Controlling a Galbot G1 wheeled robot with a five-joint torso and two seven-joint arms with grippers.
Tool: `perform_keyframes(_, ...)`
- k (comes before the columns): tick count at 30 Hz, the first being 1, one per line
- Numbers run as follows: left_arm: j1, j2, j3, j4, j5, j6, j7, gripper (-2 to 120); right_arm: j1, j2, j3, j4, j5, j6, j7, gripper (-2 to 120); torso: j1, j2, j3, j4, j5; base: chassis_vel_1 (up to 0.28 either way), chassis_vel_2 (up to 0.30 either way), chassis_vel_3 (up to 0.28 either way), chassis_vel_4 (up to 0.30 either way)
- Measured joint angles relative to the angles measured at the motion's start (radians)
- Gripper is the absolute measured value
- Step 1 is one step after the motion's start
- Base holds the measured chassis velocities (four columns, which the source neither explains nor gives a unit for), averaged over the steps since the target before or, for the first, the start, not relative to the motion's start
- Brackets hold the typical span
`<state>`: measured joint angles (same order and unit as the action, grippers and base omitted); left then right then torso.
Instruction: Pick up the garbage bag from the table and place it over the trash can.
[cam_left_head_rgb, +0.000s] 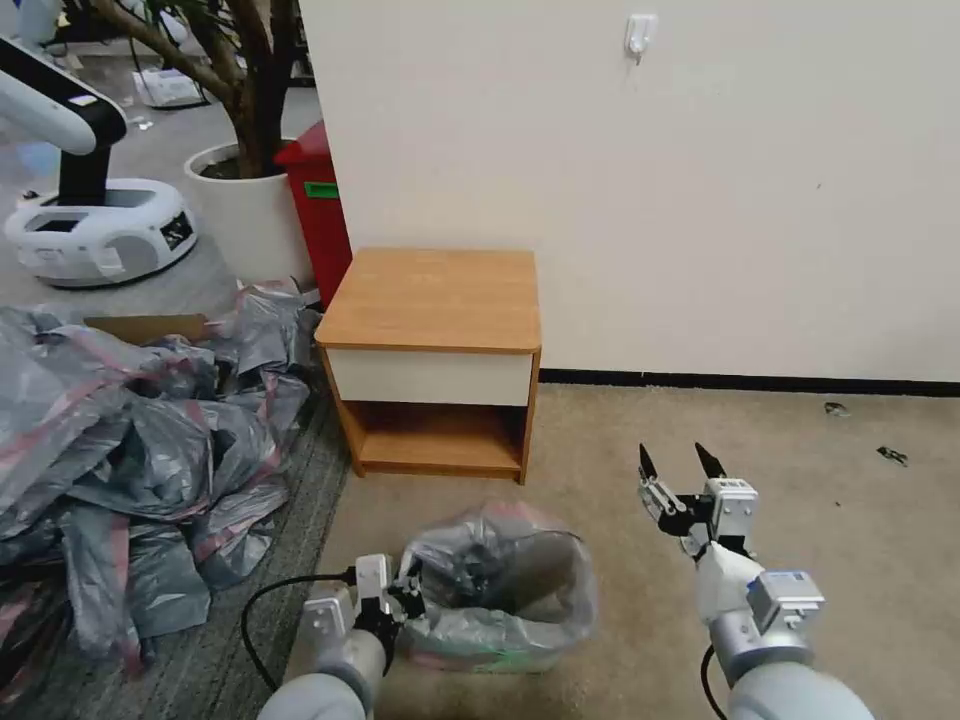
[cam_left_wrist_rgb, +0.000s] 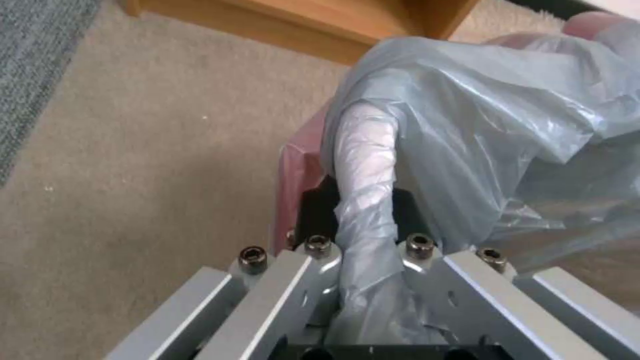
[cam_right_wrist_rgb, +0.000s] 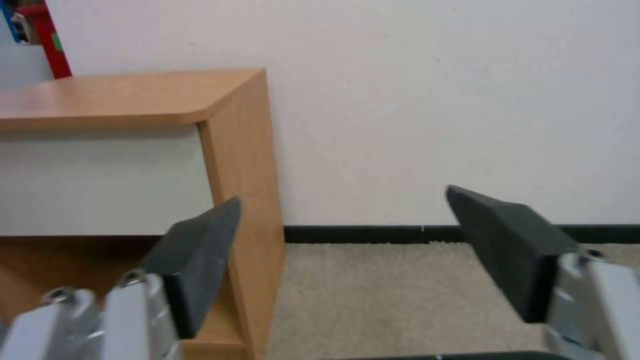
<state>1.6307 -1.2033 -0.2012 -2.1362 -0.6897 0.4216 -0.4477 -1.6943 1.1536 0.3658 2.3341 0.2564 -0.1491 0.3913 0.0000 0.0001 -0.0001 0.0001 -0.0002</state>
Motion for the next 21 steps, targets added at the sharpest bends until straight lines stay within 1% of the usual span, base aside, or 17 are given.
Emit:
perform_keyframes(1,0.0,0.0,0.0,0.0,0.0,0.0,0.0,5,0.0,0.0,0.0,0.0,0.0,0.0,0.0,86,0.0,0.0,0.0,0.0,0.0,0.0,0.0,0.0,0.0)
perform_keyframes(3,0.0,0.0,0.01,-0.001,0.015,0.0,-0.005,11,0.01,-0.004,-0.006,0.005,0.017,-0.01,0.004,95,0.0,0.0,0.0,0.0,0.0002,0.0,0.0,0.0,0.0)
perform_keyframes(4,0.001,0.0,0.017,-0.005,0.03,-0.001,-0.006,18,0.015,-0.01,-0.01,0.011,0.033,-0.021,0.01,97,0.0,0.0,0.0,0.0,0.0001,0.0,0.0,0.0,0.0)
perform_keyframes(5,0.003,0.0,0.02,-0.008,0.043,-0.002,-0.006,21,0.021,-0.015,-0.012,0.015,0.047,-0.03,0.015,99,0.0,0.0,0.0,0.0,0.0,0.0,0.0,0.0,0.0)
perform_keyframes(6,0.003,0.0,0.02,-0.008,0.043,-0.002,-0.006,21,0.021,-0.015,-0.012,0.015,0.047,-0.03,0.015,99,0.0,0.0,0.0,0.0,0.0,0.0,0.0,0.0,0.0)
perform_keyframes(8,0.008,0.006,0.022,-0.017,0.063,-0.005,-0.005,31,0.03,-0.022,-0.013,0.019,0.061,-0.04,0.021,100,0.0,0.0,0.0,0.0,0.0002,0.0,0.0,0.0,0.0)
perform_keyframes(9,0.008,0.006,0.022,-0.017,0.063,-0.005,-0.005,31,0.03,-0.022,-0.013,0.019,0.061,-0.04,0.021,100,0.0,0.0,0.0,0.0,0.0002,0.0,0.0,0.0,0.0)
perform_keyframes(10,0.01,0.01,0.02,-0.024,0.07,-0.006,-0.004,38,0.031,-0.022,-0.012,0.019,0.063,-0.042,0.023,100,0.0,0.0,0.0,0.0,0.0001,0.0,0.0,0.0,0.0)
perform_keyframes(12,0.014,0.017,0.01,-0.034,0.083,-0.008,0.003,46,0.025,-0.02,-0.011,0.022,0.065,-0.043,0.025,100,0.0,0.0,0.0,0.0,0.0001,0.0,0.0,0.0,0.0)
perform_keyframes(13,0.014,0.017,0.01,-0.034,0.083,-0.008,0.003,46,0.025,-0.02,-0.011,0.022,0.065,-0.043,0.025,100,0.0,0.0,0.0,0.0,0.0001,0.0,0.0,0.0,0.0)
perform_keyframes(14,0.018,0.02,0.001,-0.04,0.098,-0.013,0.018,53,0.019,-0.018,-0.011,0.024,0.066,-0.043,0.026,100,0.0,0.0,0.0,-0.0001,0.0001,0.0,0.0,0.0,0.0)
perform_keyframes(15,0.023,0.023,-0.008,-0.047,0.115,-0.021,0.035,57,0.014,-0.016,-0.011,0.027,0.066,-0.043,0.026,100,0.0,0.0,0.0,-0.0001,0.0001,0.0,0.0,0.0,0.0)
perform_keyframes(16,0.023,0.023,-0.008,-0.047,0.115,-0.021,0.035,57,0.014,-0.016,-0.011,0.027,0.066,-0.043,0.026,100,0.0,0.0,0.0,-0.0001,0.0001,0.0,0.0,0.0,0.0)
perform_keyframes(18,0.037,0.033,-0.036,-0.069,0.145,-0.042,0.085,67,0.001,-0.011,-0.008,0.032,0.068,-0.041,0.028,100,0.0,0.0,0.0,-0.0001,0.0,0.0,0.0,0.0,0.0)
perform_keyframes(19,0.047,0.041,-0.062,-0.086,0.159,-0.064,0.116,72,-0.007,-0.004,-0.003,0.033,0.069,-0.032,0.028,100,0.0,0.0,0.0,-0.0001,0.0,0.0,0.0,0.0,0.0)
perform_keyframes(20,0.047,0.041,-0.062,-0.086,0.159,-0.064,0.116,72,-0.007,-0.004,-0.003,0.033,0.069,-0.032,0.028,100,0.0,0.0,0.0,-0.0001,0.0,0.0,0.0,0.0,0.0)
perform_keyframes(21,0.055,0.047,-0.092,-0.101,0.169,-0.086,0.146,76,-0.016,0.003,0.002,0.033,0.069,-0.021,0.027,100,0.0,0.0,0.0,-0.0001,0.0,0.0,0.0,0.0,0.0)
